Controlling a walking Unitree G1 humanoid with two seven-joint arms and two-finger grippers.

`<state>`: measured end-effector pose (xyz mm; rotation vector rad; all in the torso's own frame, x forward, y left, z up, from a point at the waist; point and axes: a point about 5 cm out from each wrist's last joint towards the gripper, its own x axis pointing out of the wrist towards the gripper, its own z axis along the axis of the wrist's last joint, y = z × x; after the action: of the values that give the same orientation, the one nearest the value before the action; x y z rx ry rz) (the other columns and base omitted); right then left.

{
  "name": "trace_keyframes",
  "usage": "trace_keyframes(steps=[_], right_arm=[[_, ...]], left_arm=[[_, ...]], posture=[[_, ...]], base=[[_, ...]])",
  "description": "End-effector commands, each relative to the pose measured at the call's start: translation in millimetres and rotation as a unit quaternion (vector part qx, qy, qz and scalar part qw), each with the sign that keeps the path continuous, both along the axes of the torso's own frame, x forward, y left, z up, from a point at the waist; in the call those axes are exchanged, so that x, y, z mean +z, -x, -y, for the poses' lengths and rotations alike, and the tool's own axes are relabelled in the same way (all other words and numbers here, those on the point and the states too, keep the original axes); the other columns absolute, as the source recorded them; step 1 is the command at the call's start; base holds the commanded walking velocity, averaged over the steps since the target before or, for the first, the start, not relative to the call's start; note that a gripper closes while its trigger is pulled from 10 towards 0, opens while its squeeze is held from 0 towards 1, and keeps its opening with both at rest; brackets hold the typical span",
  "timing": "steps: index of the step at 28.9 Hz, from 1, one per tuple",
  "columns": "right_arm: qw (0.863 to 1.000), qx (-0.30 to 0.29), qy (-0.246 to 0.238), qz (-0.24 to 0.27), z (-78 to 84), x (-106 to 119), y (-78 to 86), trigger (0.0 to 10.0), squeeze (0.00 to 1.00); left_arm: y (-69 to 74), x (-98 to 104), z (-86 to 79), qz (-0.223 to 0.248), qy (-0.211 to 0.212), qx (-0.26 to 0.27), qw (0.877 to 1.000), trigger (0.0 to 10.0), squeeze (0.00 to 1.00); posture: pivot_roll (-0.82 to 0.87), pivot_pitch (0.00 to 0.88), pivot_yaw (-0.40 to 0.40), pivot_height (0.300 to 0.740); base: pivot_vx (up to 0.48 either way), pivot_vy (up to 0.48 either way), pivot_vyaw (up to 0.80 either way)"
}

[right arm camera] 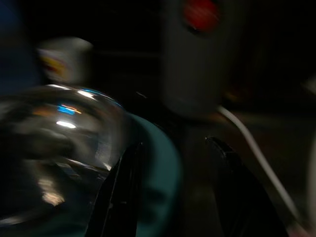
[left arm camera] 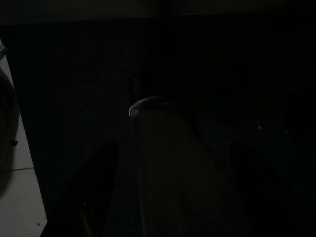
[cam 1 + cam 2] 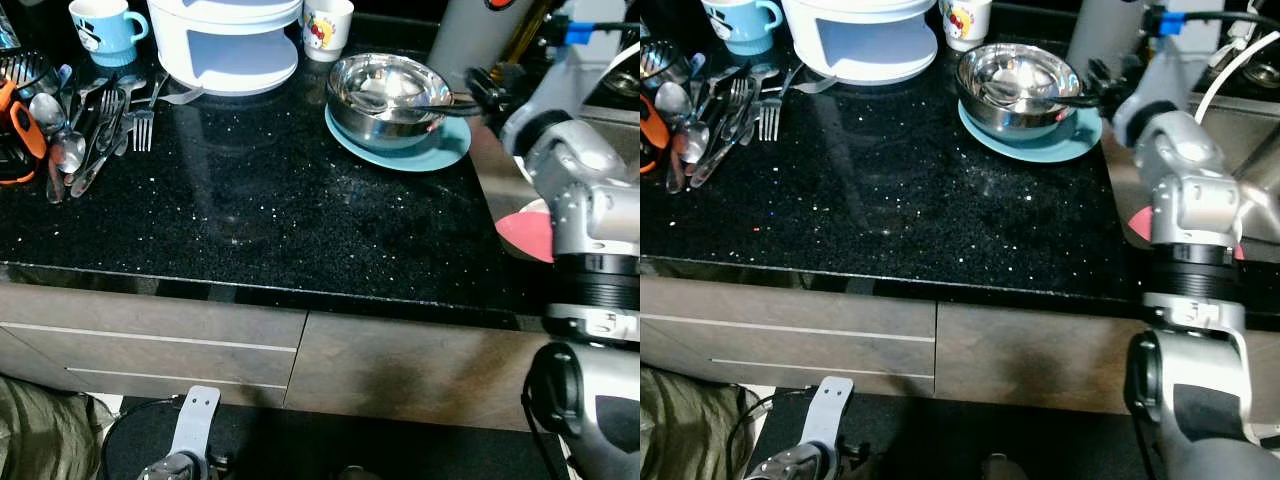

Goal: Kitchen organization

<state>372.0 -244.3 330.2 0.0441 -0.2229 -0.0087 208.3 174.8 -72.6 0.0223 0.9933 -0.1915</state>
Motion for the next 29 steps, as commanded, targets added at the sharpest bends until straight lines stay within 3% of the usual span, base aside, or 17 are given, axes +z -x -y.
trace_keyframes(steps=[1, 6, 14, 17, 19, 29], right_arm=[[0.999, -0.019, -0.019, -0.024, 11.7, -8, 1.9, 10.0, 0.00], [0.996, -0.012, -0.065, -0.054, 15.3, -16, 3.1, 10.0, 0.00], [0.974, 0.070, -0.199, -0.086, -9.1, -25, 0.1, 10.0, 0.00], [0.965, 0.087, -0.235, -0.077, -16.0, -23, 0.0, 10.0, 0.00], [0.959, 0.071, -0.272, -0.041, -15.2, -16, 0.5, 10.0, 0.00], [0.958, -0.008, -0.283, -0.045, 10.1, -20, 4.8, 10.0, 0.00]], left_arm=[[11.2, -6, -1.0, -0.023, 0.000, 0.002, 1.000, 10.0, 0.00], [11.4, -6, -1.3, -0.024, 0.000, 0.000, 1.000, 10.0, 0.00], [11.4, -6, -1.2, -0.025, -0.001, 0.000, 1.000, 10.0, 0.00], [11.3, -6, -0.9, -0.024, -0.001, 0.000, 1.000, 10.0, 0.00], [11.5, -6, -0.6, -0.024, 0.000, 0.000, 1.000, 10.0, 0.00], [11.5, -6, -0.8, -0.024, 0.001, 0.001, 1.000, 10.0, 0.00]], posture=[[-0.01, 0.156, -0.043, 0.740], [-0.02, 0.155, -0.042, 0.740], [-0.02, 0.155, -0.038, 0.740], [-0.02, 0.155, -0.038, 0.740], [-0.02, 0.154, -0.040, 0.740], [-0.02, 0.155, -0.039, 0.740]], base=[[0.000, 0.000, 0.00], [0.000, 0.000, 0.00], [0.000, 0.000, 0.00], [0.000, 0.000, 0.00], [0.000, 0.000, 0.00], [0.000, 0.000, 0.00]])
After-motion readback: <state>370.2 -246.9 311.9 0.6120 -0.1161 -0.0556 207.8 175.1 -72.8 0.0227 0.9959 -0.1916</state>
